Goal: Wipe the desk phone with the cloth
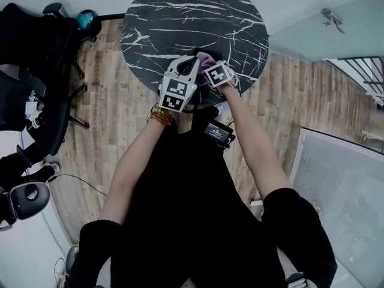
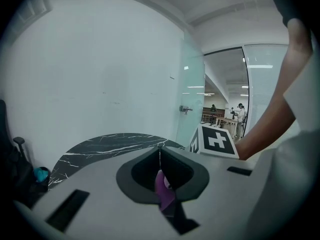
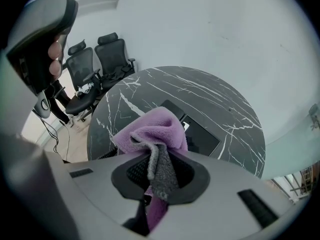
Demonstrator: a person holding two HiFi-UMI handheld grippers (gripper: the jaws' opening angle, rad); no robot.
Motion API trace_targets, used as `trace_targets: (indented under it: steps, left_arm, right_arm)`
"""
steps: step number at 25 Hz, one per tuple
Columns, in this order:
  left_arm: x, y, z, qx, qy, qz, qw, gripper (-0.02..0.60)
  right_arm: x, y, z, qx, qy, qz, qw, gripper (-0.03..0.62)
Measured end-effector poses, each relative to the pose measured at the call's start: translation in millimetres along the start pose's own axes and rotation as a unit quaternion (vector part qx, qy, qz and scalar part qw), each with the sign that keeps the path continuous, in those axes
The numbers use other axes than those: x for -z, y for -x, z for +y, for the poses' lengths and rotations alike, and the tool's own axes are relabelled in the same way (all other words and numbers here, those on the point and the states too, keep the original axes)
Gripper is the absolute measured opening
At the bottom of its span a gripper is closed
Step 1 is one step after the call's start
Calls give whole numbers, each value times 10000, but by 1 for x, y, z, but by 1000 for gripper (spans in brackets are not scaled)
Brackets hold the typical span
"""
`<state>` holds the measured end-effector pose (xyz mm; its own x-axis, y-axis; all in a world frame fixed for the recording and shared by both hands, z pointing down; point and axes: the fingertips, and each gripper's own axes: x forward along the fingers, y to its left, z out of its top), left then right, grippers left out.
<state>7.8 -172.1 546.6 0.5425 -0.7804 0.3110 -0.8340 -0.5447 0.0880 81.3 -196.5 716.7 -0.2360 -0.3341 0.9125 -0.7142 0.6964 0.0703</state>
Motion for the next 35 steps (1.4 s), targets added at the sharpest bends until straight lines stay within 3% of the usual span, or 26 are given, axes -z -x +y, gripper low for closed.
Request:
trace_targets:
  steps: [4,14,35]
  left_arm:
    - [2,0,1,-19,27,15,10000,18]
    - [10,2,-1,4,52,92,9999,18]
    - [30,1,-1,-35,195,351,9992,18]
  right_arm:
    - [-2,6,-10,306,95,-9,9995,60]
    - [8,-2,15,-79,3,-82,9999,60]
    - [33,-8,40,-265,88,80,9996,60]
